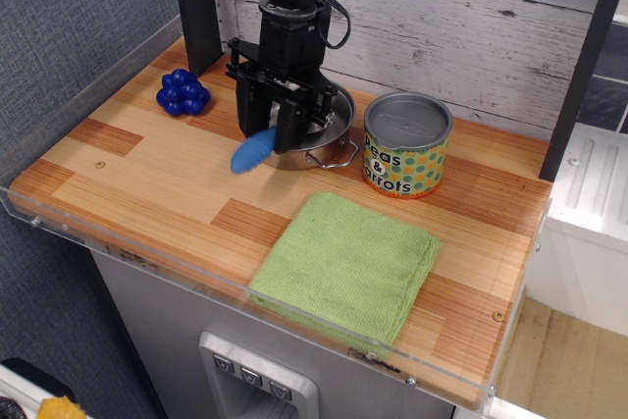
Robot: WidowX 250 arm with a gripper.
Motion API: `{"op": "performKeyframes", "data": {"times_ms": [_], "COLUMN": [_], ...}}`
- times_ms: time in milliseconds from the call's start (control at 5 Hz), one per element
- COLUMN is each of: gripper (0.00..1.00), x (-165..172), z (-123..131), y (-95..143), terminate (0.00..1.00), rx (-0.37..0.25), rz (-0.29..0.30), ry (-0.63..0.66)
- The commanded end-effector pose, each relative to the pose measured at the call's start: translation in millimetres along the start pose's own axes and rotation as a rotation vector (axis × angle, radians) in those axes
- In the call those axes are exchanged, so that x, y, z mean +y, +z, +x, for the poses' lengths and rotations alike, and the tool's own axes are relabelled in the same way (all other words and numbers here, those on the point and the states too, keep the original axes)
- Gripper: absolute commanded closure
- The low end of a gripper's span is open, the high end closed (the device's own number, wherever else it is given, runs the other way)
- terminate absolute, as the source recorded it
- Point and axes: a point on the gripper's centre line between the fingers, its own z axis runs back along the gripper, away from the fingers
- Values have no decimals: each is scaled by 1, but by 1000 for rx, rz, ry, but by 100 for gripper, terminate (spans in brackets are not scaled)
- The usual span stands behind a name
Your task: Put the spoon inside the pot.
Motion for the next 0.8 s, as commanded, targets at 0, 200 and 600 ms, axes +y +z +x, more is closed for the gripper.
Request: {"op": "performKeyframes", "data": {"times_ms": [0, 200, 600], "gripper": [0, 0, 0], "x": [9, 10, 2], "z": [-9, -17, -38], "y": [24, 42, 77], "terminate": [0, 0, 0], "rx": [-84, -122, -179], "rz": [-16, -10, 26], "ry": [21, 39, 37]}}
